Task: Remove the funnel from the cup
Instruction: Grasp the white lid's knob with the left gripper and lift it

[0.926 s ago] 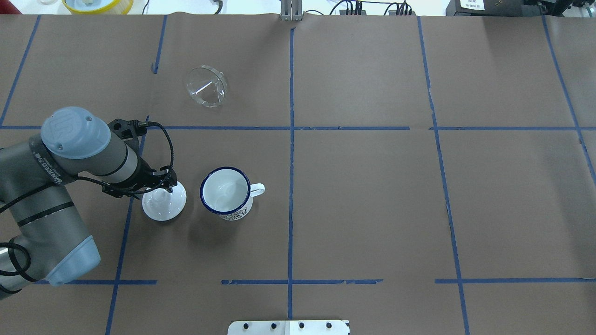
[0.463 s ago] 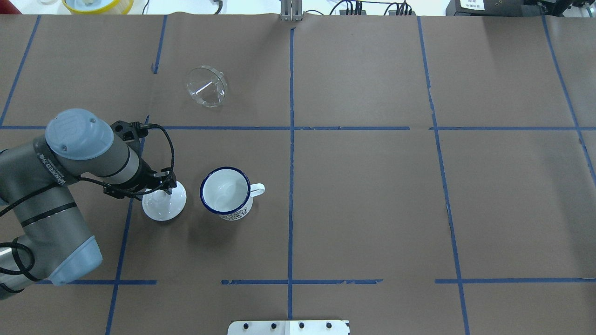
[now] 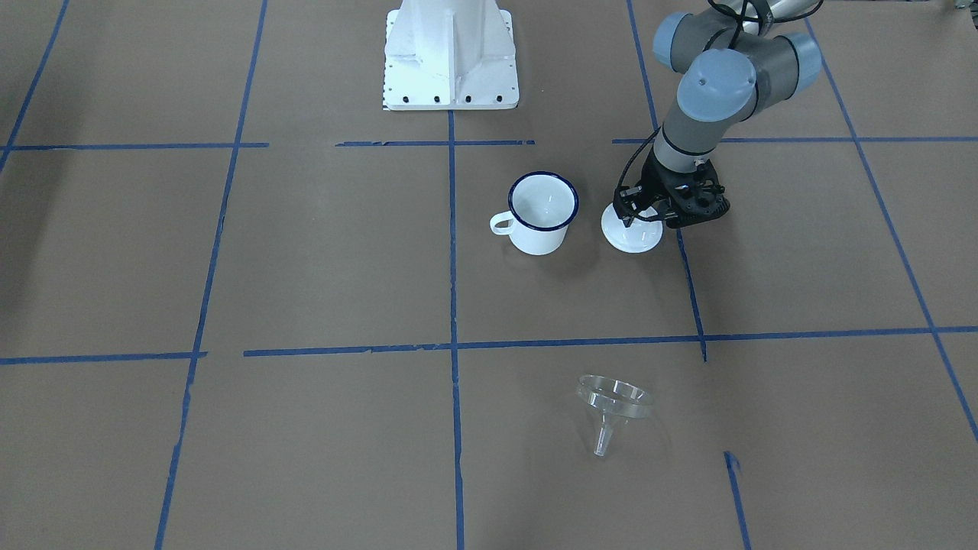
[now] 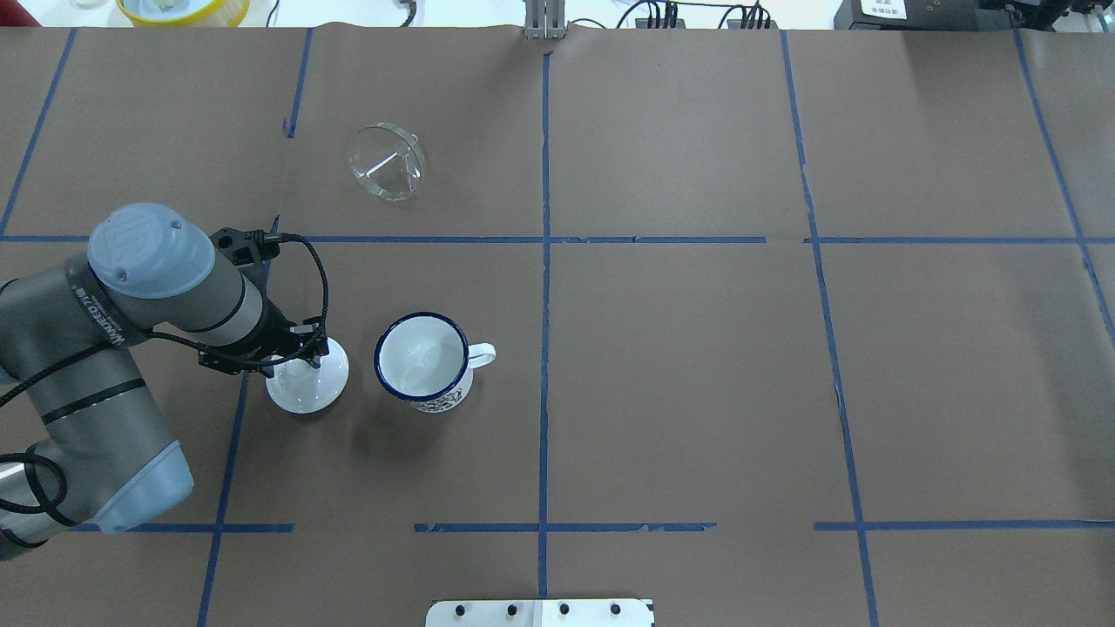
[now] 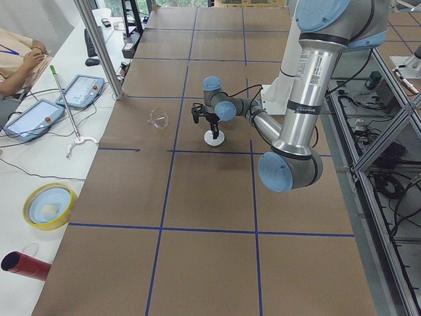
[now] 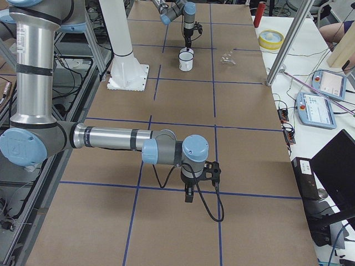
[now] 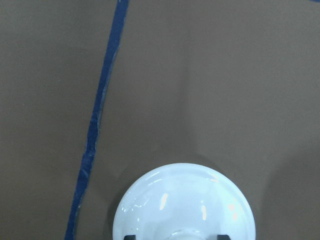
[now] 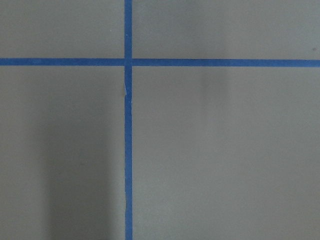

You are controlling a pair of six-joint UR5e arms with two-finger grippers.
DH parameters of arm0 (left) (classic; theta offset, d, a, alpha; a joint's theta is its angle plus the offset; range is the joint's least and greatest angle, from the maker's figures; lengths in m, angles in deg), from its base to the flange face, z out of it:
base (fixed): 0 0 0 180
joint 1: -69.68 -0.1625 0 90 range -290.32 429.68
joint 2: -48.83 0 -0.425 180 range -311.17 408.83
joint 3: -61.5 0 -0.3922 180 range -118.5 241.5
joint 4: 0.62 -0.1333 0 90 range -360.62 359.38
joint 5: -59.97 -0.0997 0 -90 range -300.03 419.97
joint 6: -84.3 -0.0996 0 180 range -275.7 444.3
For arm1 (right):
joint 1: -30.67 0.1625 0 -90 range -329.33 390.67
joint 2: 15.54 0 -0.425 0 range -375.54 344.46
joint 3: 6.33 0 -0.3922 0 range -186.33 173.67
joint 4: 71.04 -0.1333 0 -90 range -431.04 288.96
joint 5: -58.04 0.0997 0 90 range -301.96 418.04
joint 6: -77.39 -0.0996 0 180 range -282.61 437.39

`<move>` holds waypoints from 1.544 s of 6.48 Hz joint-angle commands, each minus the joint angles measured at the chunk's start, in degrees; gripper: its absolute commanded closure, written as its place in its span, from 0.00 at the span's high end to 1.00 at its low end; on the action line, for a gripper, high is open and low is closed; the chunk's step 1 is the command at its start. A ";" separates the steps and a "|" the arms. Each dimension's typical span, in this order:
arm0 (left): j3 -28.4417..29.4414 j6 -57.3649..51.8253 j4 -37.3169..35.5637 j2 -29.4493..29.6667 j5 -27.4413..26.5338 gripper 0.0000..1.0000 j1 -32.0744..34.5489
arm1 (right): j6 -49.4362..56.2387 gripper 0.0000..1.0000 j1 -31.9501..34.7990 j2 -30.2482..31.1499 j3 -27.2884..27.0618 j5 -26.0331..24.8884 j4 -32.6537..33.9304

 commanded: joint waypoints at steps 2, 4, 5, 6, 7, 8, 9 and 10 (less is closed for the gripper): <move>0.01 0.15 -0.09 0.13 0.89 0.40 0.00 | 0.00 1.00 0.00 0.00 0.00 0.00 0.00; 0.01 -0.20 -0.09 0.05 0.89 0.31 0.00 | 0.00 1.00 0.00 0.00 0.00 0.00 0.00; 0.01 -0.46 -0.09 0.05 0.89 0.18 0.00 | 0.00 1.00 0.00 0.00 0.00 0.00 0.00; -1.12 -0.37 -0.61 0.05 0.89 0.00 0.17 | 0.00 1.00 0.00 0.00 0.00 0.00 0.00; -2.79 0.06 -0.88 0.05 0.80 0.00 0.61 | 0.00 1.00 0.00 0.00 0.00 0.00 0.00; -5.94 0.24 -4.36 0.22 0.72 0.00 0.96 | 0.00 1.00 0.00 0.00 0.00 0.00 0.00; -12.84 0.24 -12.23 1.01 0.72 0.00 1.57 | 0.00 1.00 0.00 0.00 0.00 0.00 0.00; -15.17 0.24 -22.05 7.89 0.72 0.00 2.80 | 0.00 1.00 0.00 0.00 0.00 0.00 0.00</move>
